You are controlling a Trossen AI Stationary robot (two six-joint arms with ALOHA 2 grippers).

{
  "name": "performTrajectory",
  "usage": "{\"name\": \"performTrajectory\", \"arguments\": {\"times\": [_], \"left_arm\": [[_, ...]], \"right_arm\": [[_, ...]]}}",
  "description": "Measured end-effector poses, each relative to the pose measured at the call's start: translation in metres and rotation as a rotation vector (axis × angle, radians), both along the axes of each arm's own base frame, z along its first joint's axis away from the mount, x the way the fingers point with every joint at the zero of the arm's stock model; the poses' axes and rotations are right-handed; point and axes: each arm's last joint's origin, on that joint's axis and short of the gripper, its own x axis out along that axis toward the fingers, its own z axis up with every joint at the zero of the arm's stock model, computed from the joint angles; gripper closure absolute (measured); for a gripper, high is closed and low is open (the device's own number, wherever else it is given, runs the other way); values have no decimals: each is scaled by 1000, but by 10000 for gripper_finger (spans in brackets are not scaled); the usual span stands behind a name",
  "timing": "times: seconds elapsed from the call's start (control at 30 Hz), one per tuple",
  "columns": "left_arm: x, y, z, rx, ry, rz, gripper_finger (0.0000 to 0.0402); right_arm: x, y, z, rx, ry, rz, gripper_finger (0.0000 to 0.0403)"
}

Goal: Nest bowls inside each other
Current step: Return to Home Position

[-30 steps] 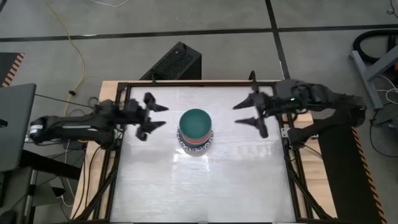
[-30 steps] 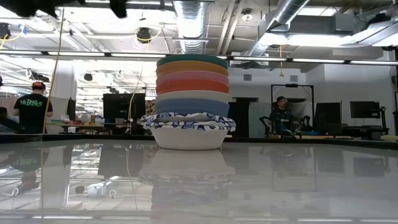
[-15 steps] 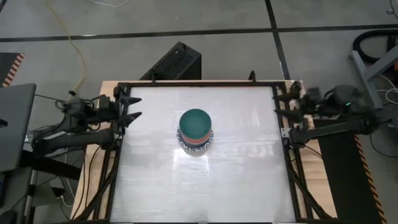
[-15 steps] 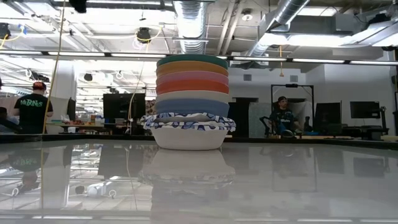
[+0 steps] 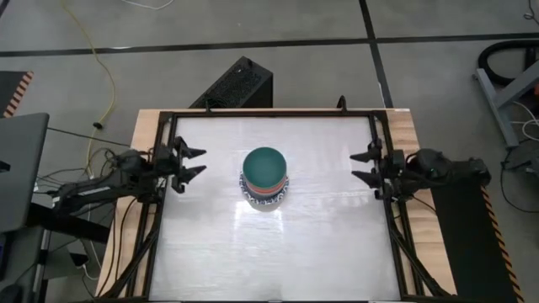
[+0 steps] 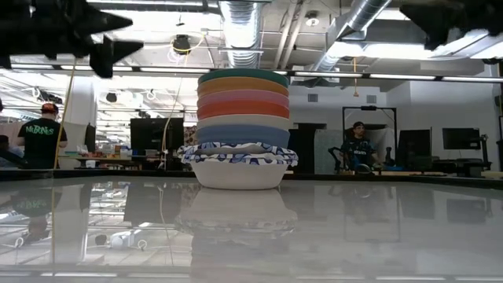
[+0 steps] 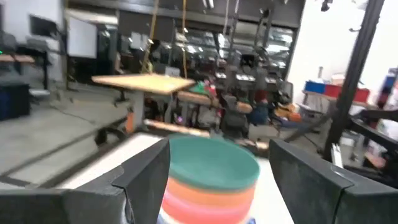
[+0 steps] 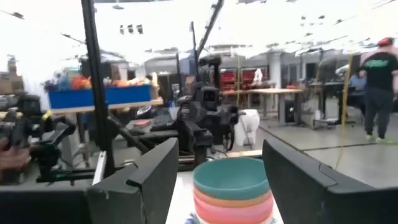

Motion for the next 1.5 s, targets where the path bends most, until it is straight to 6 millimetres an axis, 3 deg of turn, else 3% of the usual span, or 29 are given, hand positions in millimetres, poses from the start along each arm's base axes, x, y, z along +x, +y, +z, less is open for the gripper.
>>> {"name": "performTrajectory", "arguments": {"times": [0.2, 0.43, 0.93, 1.5], "left_arm": [[4, 0, -35, -59, 33, -51, 140], [4, 0, -43, -47, 90, -21, 140], [7, -12, -57, -25, 240, -87, 140], [8, -25, -54, 3, 206, -158, 141]], "right_arm": [[2, 0, -41, 12, -40, -8, 148], [11, 0, -71, 23, 16, -27, 148], [13, -1, -81, 30, 118, -65, 148], [14, -1, -89, 20, 192, -64, 148]]}}
